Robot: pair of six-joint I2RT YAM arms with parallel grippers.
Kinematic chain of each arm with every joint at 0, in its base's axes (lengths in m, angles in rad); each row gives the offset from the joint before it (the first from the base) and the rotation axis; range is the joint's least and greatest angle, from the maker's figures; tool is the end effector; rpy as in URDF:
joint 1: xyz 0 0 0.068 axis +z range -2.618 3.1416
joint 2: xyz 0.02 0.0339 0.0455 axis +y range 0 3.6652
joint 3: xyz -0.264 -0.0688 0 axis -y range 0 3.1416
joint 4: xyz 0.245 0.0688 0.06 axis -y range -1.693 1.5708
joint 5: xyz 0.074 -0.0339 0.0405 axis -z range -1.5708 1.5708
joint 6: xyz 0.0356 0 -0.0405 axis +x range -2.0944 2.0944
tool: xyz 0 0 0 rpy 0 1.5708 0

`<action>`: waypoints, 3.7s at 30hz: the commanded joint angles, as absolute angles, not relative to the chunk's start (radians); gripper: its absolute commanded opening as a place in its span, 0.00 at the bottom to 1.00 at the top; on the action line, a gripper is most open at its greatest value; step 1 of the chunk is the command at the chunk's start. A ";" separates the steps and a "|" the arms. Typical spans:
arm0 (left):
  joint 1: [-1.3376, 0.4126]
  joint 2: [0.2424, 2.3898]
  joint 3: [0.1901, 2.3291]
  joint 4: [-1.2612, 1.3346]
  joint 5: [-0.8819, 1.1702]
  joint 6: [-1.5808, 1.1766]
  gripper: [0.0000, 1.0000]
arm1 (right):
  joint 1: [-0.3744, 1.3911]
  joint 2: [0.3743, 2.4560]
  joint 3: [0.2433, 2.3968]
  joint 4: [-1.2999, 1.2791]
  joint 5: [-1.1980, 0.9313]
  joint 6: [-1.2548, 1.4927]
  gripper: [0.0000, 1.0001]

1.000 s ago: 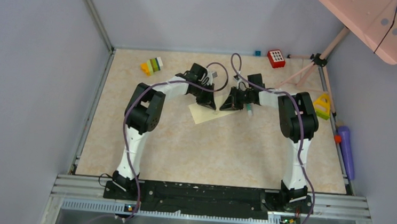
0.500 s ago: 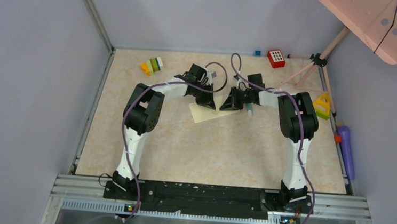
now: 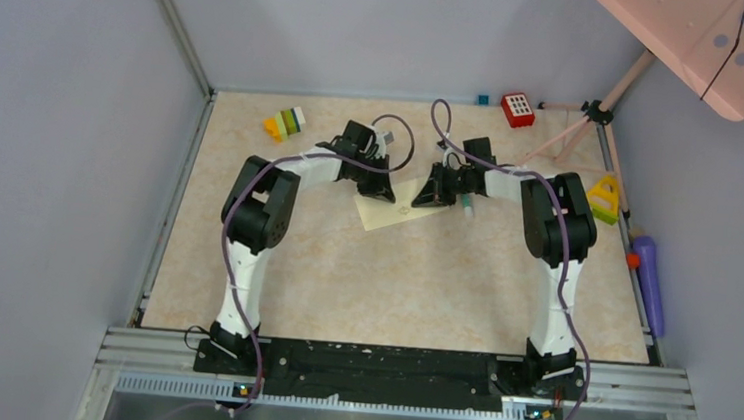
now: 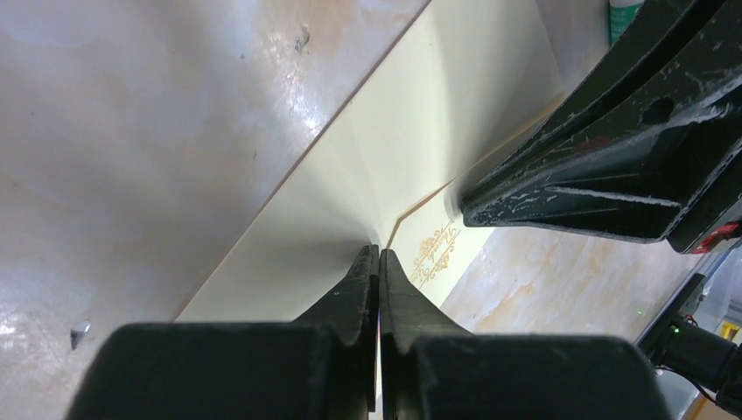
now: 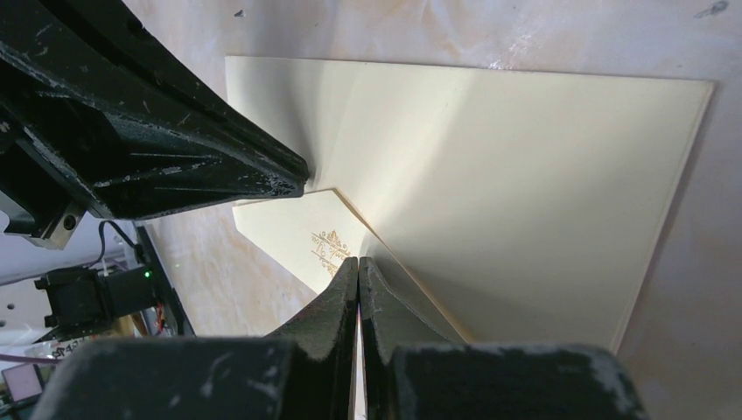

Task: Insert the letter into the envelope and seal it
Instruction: Seal the envelope flap on the envelope.

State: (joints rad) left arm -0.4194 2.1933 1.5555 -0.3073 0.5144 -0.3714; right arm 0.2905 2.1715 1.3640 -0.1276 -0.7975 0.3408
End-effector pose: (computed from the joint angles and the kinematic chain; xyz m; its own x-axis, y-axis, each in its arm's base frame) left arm 0.4203 -0.2066 0.1452 -0.9140 0.0616 -0.4010 0.3069 0.7514 -0.5842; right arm 0.4149 0.1506 0.1162 -0.9295 -0.0342 -0.3671 -0.3146 0.5931 0.7412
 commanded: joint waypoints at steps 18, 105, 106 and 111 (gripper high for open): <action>-0.338 1.929 1.377 -0.275 0.525 -0.304 0.00 | 0.294 2.080 1.483 -0.251 -0.775 0.200 0.14; -0.405 2.149 1.353 -0.158 0.523 -0.459 0.00 | 0.403 2.323 1.585 -0.301 -0.834 0.328 0.00; -0.407 2.152 1.344 -0.154 0.514 -0.463 0.00 | 0.404 2.322 1.585 -0.301 -0.842 0.332 0.00; -0.411 2.154 1.313 -0.156 0.464 -0.478 0.00 | 0.412 2.322 1.580 -0.308 -0.863 0.326 0.00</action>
